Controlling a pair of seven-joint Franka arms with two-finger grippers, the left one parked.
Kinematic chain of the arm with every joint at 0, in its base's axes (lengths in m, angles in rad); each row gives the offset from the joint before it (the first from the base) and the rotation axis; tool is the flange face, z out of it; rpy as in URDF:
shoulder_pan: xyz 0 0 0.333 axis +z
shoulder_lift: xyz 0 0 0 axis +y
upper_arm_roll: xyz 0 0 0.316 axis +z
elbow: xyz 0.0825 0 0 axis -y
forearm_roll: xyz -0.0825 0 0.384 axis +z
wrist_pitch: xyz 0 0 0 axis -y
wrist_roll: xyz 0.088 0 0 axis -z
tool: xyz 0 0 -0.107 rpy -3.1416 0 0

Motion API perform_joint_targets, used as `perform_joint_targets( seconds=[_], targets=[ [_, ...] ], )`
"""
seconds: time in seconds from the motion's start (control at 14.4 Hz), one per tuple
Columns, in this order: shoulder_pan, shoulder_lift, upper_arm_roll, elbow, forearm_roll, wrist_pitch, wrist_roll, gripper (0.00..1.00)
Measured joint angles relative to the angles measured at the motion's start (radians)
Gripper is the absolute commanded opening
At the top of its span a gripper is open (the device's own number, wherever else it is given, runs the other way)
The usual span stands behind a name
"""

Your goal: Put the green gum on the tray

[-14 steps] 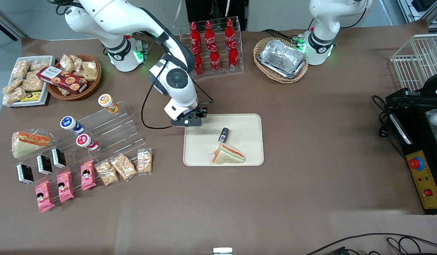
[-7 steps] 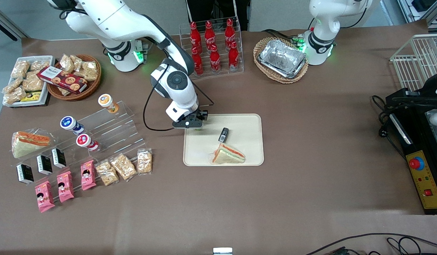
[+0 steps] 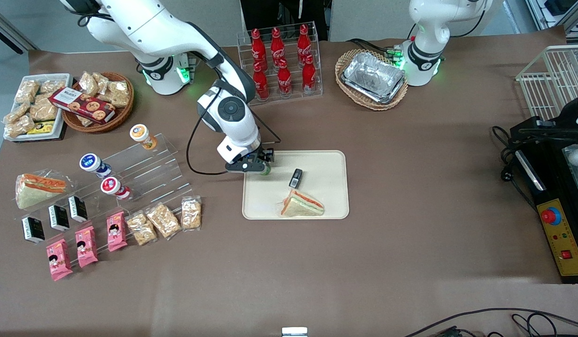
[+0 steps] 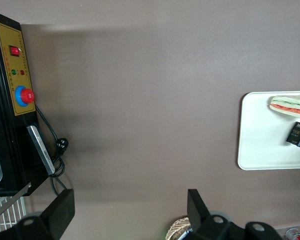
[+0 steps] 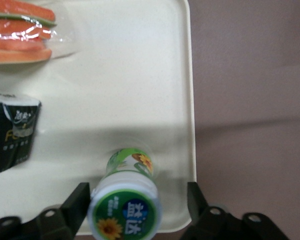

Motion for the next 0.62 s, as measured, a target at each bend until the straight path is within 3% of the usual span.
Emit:
perform_joint_targets(
  seconds=[0.28, 0.62],
  targets=[
    [-0.05, -0.054, 0.0, 0.019, -0.007, -0.026, -0.003, 1.0],
    [-0.17, -0.265, -0.002, 0.042, -0.007, -0.288, -0.203, 1.0]
  ],
)
